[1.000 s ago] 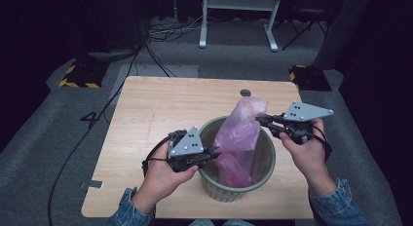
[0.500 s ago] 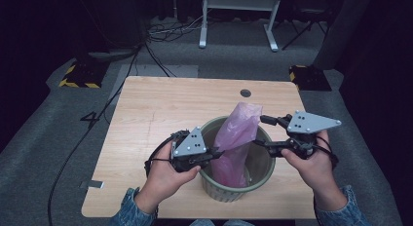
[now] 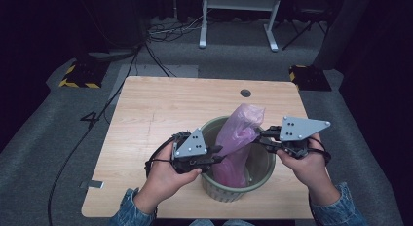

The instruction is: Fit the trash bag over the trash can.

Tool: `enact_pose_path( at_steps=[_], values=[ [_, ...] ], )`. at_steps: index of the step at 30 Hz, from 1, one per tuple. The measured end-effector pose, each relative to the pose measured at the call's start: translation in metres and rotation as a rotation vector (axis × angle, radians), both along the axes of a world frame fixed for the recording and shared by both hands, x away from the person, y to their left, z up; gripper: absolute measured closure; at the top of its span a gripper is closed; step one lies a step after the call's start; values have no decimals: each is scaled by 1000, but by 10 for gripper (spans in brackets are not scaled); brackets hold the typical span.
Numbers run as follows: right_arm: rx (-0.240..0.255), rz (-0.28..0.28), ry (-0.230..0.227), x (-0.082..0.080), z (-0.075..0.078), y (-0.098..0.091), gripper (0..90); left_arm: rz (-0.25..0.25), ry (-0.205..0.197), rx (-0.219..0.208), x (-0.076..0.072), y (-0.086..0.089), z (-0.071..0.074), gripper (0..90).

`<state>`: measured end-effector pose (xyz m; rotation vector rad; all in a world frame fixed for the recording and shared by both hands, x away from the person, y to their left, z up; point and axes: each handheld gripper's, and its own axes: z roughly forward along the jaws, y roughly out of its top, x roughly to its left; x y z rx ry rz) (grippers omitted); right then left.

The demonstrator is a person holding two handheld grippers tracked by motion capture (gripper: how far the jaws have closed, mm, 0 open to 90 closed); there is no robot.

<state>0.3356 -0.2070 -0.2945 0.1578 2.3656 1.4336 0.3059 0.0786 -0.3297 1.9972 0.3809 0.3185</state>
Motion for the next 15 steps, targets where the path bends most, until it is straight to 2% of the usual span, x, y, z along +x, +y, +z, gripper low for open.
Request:
enact_pose_path(
  at_steps=[1,3,5,11,15],
  values=[
    [-8,3,2,-1,0,0,896,2,-5,-5,1,1,1,470],
    [-16,3,4,-2,-1,-1,898,3,-11,-32,2,3,4,410],
    [-24,4,1,-4,-2,-1,898,0,-15,-60,2,5,10,391],
    [-37,16,-16,-9,-2,1,899,-2,-46,-74,-1,7,24,374],
    [-51,3,-21,-9,-2,0,899,21,-40,-89,0,13,27,371]
  ],
)
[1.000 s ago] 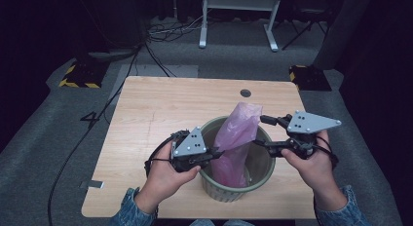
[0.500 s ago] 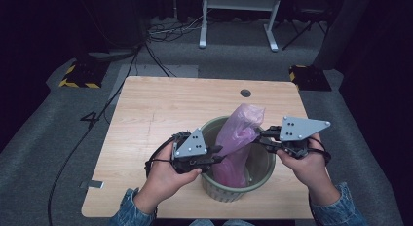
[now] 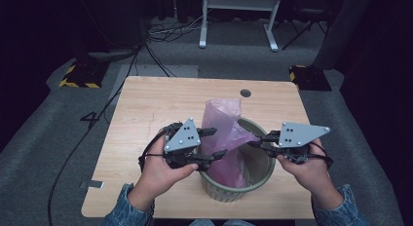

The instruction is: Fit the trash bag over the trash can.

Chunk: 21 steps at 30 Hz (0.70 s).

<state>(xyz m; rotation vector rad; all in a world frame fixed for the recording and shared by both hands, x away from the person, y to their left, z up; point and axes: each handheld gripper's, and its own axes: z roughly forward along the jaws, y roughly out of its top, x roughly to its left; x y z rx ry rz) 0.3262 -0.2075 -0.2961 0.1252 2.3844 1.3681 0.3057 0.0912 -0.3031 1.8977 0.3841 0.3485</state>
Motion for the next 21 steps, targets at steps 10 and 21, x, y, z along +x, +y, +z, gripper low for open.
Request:
enact_pose_path(
  at_steps=[10,21],
  values=[
    [-64,52,-35,-11,-1,13,898,17,-31,8,4,-5,4,653],
    [-57,77,9,-16,-8,10,891,28,-68,30,1,-4,-4,900]
  ],
)
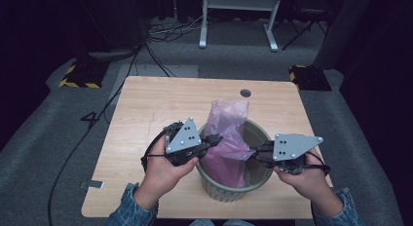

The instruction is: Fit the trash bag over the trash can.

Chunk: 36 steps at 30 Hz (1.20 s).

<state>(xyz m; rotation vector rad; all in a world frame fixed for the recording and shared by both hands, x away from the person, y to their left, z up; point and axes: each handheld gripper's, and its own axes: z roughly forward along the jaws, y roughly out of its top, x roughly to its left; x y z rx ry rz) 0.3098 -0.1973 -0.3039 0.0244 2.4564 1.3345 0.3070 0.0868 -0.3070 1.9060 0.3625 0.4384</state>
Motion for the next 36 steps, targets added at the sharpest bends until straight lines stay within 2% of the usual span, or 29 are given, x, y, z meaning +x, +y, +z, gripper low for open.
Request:
enact_pose_path(
  at_steps=[4,5,6,9,14,17,20,24,27,29,30,32,33,35,36],
  values=[
    [-15,20,67,3,-4,-4,780,-3,9,-2,1,0,-5,900],
    [-11,13,74,4,-4,-6,706,-12,12,-2,2,0,-7,900],
    [2,-4,85,5,-4,-8,640,-16,16,-3,1,-1,-9,900],
    [54,-39,128,10,-2,-19,568,-22,22,-4,1,-3,-14,900],
    [110,-51,144,9,8,-33,550,-18,24,-8,1,-4,-17,900],
    [132,-60,138,7,13,-36,552,-17,20,-3,1,-5,-18,900],
    [176,-67,151,6,18,-37,563,-20,16,4,1,-7,-18,900],
    [188,-115,173,7,18,-29,546,-25,18,5,1,-10,-18,899],
    [178,-97,197,8,15,-17,539,-26,14,12,1,-12,-18,895],
    [168,-84,205,8,13,-10,551,-26,11,4,1,-12,-18,888],
    [153,-75,207,9,11,-6,587,-29,11,1,1,-12,-18,885],
    [121,-64,187,9,9,-2,755,-37,19,-6,0,-12,-18,856],
    [115,-57,188,9,9,0,839,-42,24,-8,0,-13,-18,813],
    [110,-44,186,10,8,3,899,-43,17,-11,-1,-14,-17,705],
    [110,-45,176,9,8,4,900,-44,5,-8,-1,-15,-16,644]
  ],
)
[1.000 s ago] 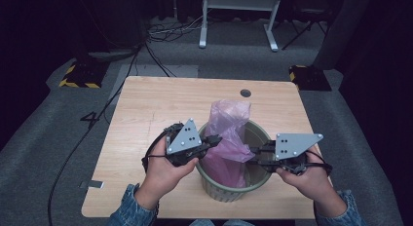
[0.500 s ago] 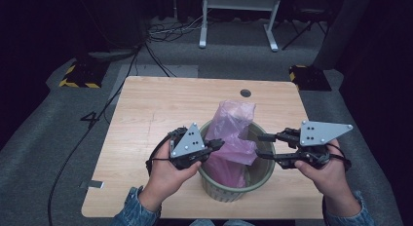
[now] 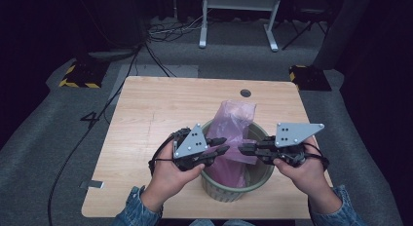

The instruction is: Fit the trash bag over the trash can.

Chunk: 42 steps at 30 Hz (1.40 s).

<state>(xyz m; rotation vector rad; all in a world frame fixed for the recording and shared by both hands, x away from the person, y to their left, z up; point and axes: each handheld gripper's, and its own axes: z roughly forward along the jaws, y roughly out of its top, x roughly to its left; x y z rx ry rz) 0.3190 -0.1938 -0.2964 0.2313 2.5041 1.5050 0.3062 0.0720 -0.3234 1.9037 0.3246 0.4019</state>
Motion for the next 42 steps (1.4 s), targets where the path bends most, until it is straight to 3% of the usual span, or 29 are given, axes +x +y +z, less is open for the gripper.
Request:
enact_pose_path(
  at_steps=[4,10,11,23,33,42],
  values=[
    [12,4,-12,-1,1,3,900,-43,-31,-21,-1,-4,6,587],
    [27,9,-22,-3,1,1,900,-55,-34,2,-3,-5,9,886],
    [29,8,-19,-3,1,0,900,-58,-28,-3,-3,-5,8,898],
    [53,-22,5,-1,-2,-13,900,-41,-34,-28,-4,3,8,900],
    [71,-122,23,2,-2,-44,900,38,-19,-55,-5,34,6,900],
    [83,-197,40,2,-3,-72,900,77,-21,-68,-13,58,2,900]
  ],
)
